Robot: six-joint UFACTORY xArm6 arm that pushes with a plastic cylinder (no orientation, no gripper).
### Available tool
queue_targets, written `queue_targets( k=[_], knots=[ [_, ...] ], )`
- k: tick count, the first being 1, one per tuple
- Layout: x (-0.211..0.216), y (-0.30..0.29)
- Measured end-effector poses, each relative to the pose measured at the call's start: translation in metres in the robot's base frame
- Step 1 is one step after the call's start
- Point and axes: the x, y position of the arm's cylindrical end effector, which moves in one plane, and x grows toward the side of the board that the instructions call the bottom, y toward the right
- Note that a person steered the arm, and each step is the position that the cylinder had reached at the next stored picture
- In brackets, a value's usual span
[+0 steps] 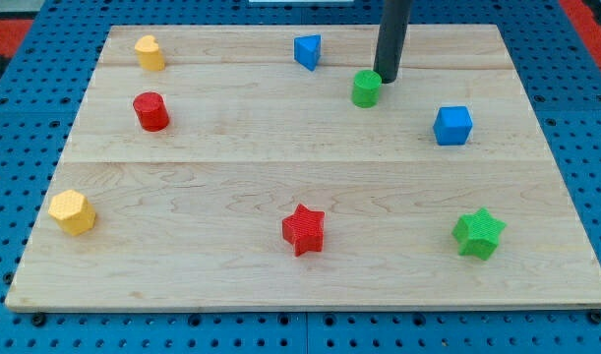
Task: Slightly move down the triangle
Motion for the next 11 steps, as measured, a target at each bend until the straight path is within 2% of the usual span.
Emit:
queue_targets(
  k=[1, 2, 4, 5, 7, 8, 9, 10, 11],
  knots=[
    [-0.007, 0.014],
    [-0.037, 0.025],
    [-0.112, -0.021],
    [-0.104, -0.076],
    [-0.077, -0.104],
    [-0.071, -0.100],
    [-0.081, -0.106],
    [-0.110, -0.135],
    [-0.111, -0.176]
  ],
)
